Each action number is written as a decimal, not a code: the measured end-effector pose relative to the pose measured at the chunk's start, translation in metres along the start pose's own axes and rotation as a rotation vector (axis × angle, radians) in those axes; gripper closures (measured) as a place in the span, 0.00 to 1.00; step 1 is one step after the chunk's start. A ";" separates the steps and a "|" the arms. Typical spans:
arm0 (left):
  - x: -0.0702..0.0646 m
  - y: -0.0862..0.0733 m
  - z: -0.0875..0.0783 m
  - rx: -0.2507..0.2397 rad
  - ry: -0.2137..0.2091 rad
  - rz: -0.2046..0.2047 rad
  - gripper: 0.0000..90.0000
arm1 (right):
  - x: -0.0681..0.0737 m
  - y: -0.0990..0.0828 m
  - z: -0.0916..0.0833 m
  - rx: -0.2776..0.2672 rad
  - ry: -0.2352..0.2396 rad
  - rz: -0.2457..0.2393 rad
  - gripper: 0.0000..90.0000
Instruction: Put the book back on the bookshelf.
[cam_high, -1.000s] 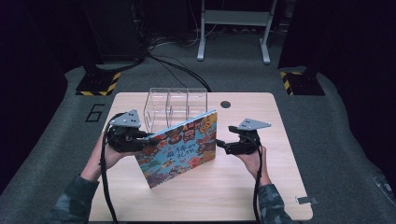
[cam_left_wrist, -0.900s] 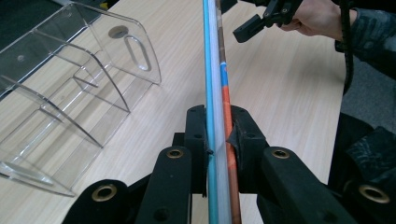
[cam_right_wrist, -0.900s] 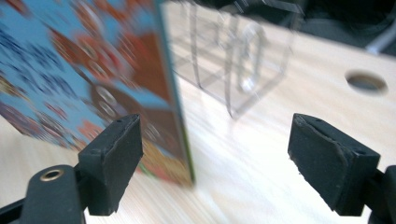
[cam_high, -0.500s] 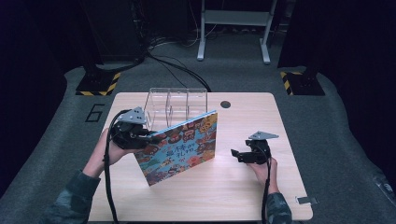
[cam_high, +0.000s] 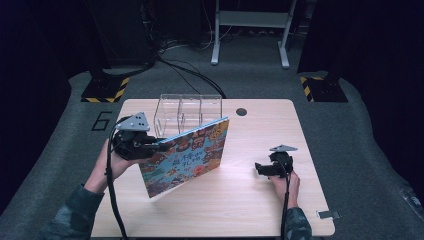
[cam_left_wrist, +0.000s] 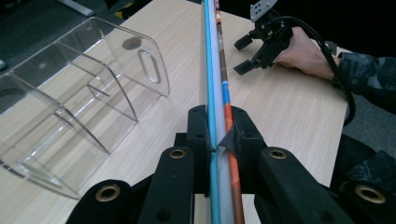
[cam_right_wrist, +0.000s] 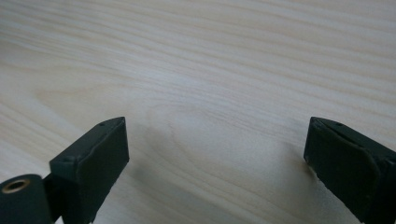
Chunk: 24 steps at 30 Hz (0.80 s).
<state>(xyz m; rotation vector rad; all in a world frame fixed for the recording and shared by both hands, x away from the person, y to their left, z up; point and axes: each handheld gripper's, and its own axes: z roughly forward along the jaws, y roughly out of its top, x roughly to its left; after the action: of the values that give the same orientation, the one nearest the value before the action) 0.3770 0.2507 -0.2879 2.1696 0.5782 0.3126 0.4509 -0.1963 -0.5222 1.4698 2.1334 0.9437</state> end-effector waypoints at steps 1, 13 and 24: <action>0.000 0.001 -0.003 -0.003 0.001 -0.003 0.90 | -0.001 -0.001 0.002 0.001 -0.008 -0.005 0.06; 0.003 0.003 -0.031 -0.047 0.094 -0.027 0.90 | -0.004 -0.005 0.004 -0.028 -0.061 -0.002 0.06; 0.020 0.001 -0.065 -0.074 0.222 -0.082 0.90 | -0.005 -0.005 0.004 -0.033 -0.071 0.000 0.07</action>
<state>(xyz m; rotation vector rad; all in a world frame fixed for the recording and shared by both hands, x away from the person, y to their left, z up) 0.3681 0.3041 -0.2469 2.0477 0.7653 0.5265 0.4523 -0.2005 -0.5286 1.4658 2.0576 0.9089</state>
